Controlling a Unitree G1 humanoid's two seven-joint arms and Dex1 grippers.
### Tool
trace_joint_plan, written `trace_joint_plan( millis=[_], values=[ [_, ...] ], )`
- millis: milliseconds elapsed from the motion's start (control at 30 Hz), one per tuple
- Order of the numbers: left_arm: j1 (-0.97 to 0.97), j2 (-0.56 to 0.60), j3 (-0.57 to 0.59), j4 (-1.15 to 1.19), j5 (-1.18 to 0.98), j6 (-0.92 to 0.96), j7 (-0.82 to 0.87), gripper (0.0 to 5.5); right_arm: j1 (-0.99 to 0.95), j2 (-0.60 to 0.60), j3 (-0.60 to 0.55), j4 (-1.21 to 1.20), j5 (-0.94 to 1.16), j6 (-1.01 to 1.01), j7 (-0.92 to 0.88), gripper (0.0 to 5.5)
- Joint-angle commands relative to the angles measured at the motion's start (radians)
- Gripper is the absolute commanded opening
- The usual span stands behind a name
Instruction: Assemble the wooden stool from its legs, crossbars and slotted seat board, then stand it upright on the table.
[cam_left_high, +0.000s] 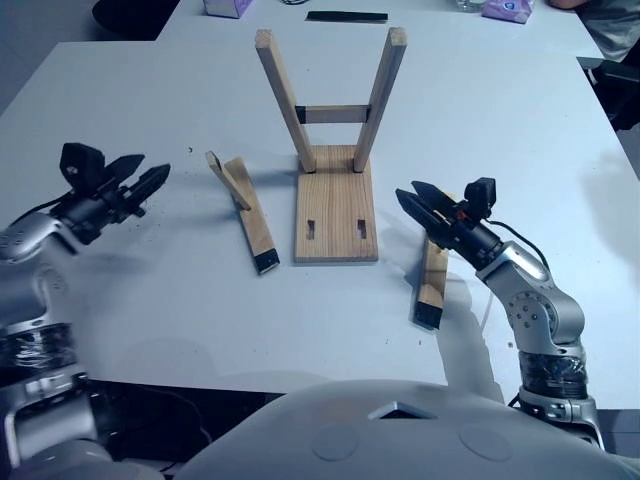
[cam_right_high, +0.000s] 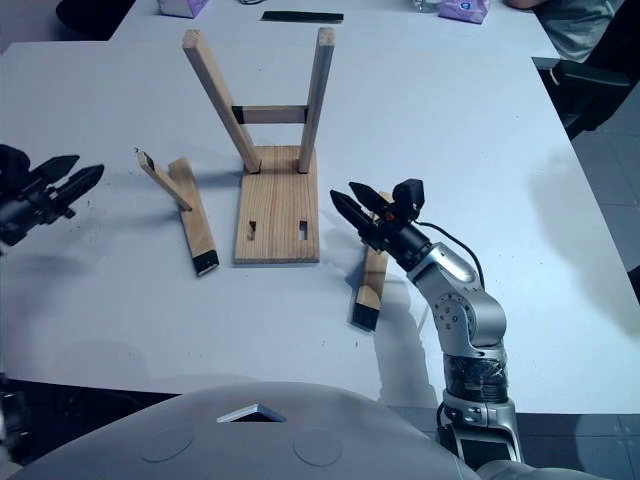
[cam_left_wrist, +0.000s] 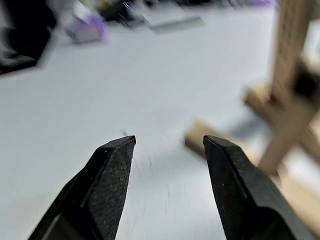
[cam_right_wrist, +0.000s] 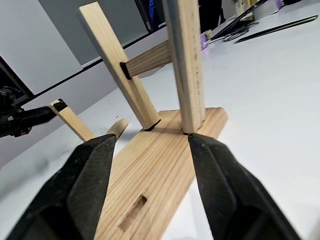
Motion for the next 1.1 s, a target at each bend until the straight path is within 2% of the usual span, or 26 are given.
trace_joint_plan(
  millis=[33, 133, 267, 500, 633, 833, 967, 1033, 1100],
  values=[
    [-0.172, -0.432, -0.081, -0.373, -0.031, 0.12, 0.573, 2.52, -0.048, -0.007, -0.02, 0.0, -0.005, 0.031, -0.066, 2.67],
    [-0.211, -0.516, -0.103, -0.359, 0.025, 0.114, 0.686, 2.52, -0.099, 0.006, 0.009, 0.069, -0.065, 0.015, -0.105, 2.67],
    [-0.249, -0.503, -0.079, -0.375, 0.028, 0.15, 0.749, 2.52, -0.111, 0.027, 0.046, 0.087, -0.092, -0.005, -0.116, 2.67],
    [-0.264, -0.485, -0.074, -0.328, 0.037, 0.168, 0.776, 2.52, -0.089, 0.065, 0.071, 0.093, -0.115, -0.036, -0.131, 2.67],
    [-0.206, -0.488, -0.102, -0.269, 0.051, 0.231, 0.772, 2.52, -0.085, 0.072, 0.077, 0.098, -0.122, -0.042, -0.132, 2.67],
    [-0.186, -0.486, -0.117, -0.204, 0.072, 0.181, 0.749, 2.52, -0.119, 0.07, 0.081, 0.121, -0.127, -0.035, -0.117, 2.67],
    [-0.223, -0.452, -0.015, -0.385, 0.112, 0.075, 0.839, 2.52, -0.11, 0.062, 0.065, 0.112, -0.121, -0.036, -0.116, 2.67],
    [-0.235, -0.402, 0.009, -0.503, 0.138, 0.113, 0.866, 2.52, -0.09, 0.058, 0.051, 0.102, -0.118, -0.037, -0.122, 2.67],
    [-0.212, -0.404, 0.048, -0.587, 0.136, 0.225, 0.924, 2.52, -0.065, 0.055, 0.051, 0.091, -0.122, -0.037, -0.126, 2.67]
  ],
)
